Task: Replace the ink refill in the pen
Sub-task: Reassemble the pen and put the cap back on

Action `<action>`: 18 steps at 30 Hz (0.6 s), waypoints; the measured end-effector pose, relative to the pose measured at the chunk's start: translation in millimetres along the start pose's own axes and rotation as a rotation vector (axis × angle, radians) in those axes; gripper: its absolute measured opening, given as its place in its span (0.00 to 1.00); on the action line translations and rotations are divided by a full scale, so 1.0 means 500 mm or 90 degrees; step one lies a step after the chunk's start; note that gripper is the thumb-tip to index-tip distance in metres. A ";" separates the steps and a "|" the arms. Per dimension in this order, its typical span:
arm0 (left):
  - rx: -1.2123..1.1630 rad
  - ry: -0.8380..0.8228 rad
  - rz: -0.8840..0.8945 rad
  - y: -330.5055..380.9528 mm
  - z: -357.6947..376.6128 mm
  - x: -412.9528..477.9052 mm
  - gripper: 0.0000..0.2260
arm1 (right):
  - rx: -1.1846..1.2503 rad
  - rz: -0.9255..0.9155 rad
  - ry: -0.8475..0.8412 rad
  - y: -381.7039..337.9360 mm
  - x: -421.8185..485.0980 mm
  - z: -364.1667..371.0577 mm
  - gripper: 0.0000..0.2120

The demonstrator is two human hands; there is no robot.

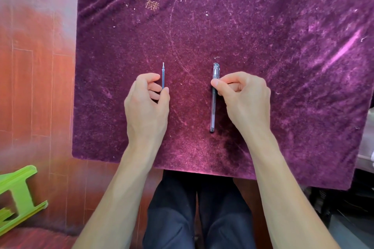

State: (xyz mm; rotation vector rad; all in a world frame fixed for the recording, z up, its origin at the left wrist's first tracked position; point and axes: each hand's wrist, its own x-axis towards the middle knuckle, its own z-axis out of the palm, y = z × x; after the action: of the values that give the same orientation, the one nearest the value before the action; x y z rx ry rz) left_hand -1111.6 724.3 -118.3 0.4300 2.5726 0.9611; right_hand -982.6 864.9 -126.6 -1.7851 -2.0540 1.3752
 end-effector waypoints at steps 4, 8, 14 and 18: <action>-0.018 -0.017 0.006 0.008 0.010 -0.007 0.10 | 0.014 0.002 0.005 0.002 -0.002 -0.005 0.08; -0.016 -0.023 0.004 0.013 0.015 -0.006 0.11 | 0.020 0.001 0.000 0.001 -0.004 -0.007 0.07; -0.009 -0.028 0.013 0.012 0.018 -0.008 0.12 | 0.023 0.002 -0.003 -0.002 -0.007 -0.010 0.06; -0.002 -0.030 0.015 0.010 0.019 -0.006 0.12 | 0.017 0.005 -0.007 -0.001 -0.006 -0.012 0.07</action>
State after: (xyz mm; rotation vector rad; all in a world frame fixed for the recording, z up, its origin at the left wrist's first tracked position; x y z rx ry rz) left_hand -1104.1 732.2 -120.9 0.4778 2.5293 0.9526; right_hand -978.5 865.6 -121.0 -1.7816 -2.0255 1.4101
